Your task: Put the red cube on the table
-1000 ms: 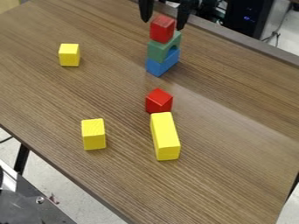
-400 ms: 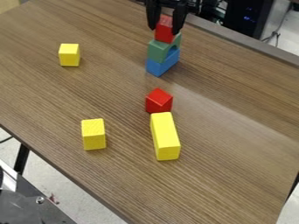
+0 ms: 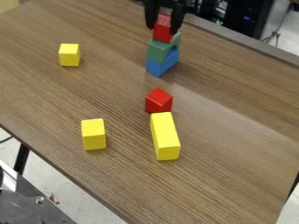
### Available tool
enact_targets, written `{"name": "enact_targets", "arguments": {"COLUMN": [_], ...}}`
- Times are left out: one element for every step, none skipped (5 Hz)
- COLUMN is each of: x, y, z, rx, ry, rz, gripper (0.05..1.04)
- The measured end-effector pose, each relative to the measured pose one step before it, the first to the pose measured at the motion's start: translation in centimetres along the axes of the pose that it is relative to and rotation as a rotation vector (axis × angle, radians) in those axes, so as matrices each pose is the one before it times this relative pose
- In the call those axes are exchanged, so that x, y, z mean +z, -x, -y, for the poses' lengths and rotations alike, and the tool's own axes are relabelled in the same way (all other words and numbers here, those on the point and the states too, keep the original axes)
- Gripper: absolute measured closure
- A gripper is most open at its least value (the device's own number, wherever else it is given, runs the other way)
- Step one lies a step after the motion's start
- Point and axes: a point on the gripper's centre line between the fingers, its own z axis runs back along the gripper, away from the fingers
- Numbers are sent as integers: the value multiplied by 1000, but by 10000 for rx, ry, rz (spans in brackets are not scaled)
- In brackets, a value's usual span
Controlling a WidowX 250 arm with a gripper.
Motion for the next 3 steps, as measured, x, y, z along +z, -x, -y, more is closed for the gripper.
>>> {"name": "enact_targets", "arguments": {"x": [1388, 987, -442], "y": [410, 232, -15], "z": [-789, -896, -1502], "rx": [433, 394, 532], "ry": [-127, -78, 2], "rz": [453, 305, -36], "gripper": [537, 537, 537]}}
